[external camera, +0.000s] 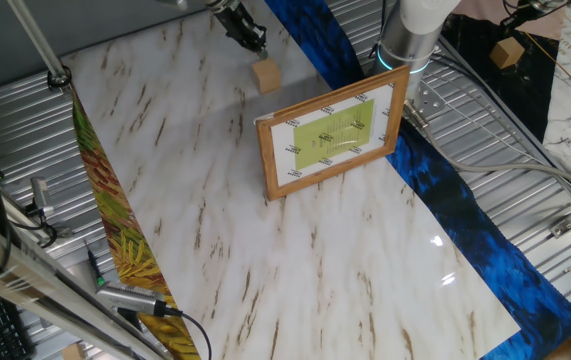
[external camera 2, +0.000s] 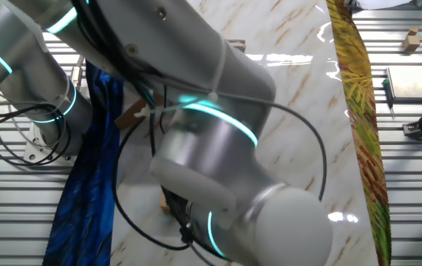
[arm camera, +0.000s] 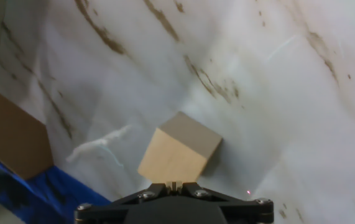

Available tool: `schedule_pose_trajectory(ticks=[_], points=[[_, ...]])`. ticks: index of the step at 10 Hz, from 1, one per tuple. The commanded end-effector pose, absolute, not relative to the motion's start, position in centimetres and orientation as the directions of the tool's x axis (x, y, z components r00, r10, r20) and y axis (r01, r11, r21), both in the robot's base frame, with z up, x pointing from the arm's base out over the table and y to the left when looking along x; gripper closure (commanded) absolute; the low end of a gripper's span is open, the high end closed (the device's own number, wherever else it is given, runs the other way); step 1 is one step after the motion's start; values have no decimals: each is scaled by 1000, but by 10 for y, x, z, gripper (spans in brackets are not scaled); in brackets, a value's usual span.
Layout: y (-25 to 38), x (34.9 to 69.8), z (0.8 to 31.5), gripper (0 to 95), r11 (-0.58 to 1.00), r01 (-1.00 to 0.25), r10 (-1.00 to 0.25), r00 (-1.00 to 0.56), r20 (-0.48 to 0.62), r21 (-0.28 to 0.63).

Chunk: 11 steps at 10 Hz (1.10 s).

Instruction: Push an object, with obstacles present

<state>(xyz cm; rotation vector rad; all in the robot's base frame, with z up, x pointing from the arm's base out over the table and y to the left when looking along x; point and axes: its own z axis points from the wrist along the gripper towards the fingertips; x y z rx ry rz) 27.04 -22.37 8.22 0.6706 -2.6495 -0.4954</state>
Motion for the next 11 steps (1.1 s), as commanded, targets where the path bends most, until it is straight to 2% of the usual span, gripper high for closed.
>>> schedule_pose_trajectory(ticks=[1, 6, 11], points=[[-230, 264, 85, 950, 817, -402, -527, -813, 249, 415], [-245, 250, 79, 950, 804, -436, -551, -801, 233, 404], [-238, 257, 64, 950, 798, -454, -558, -806, 200, 397]])
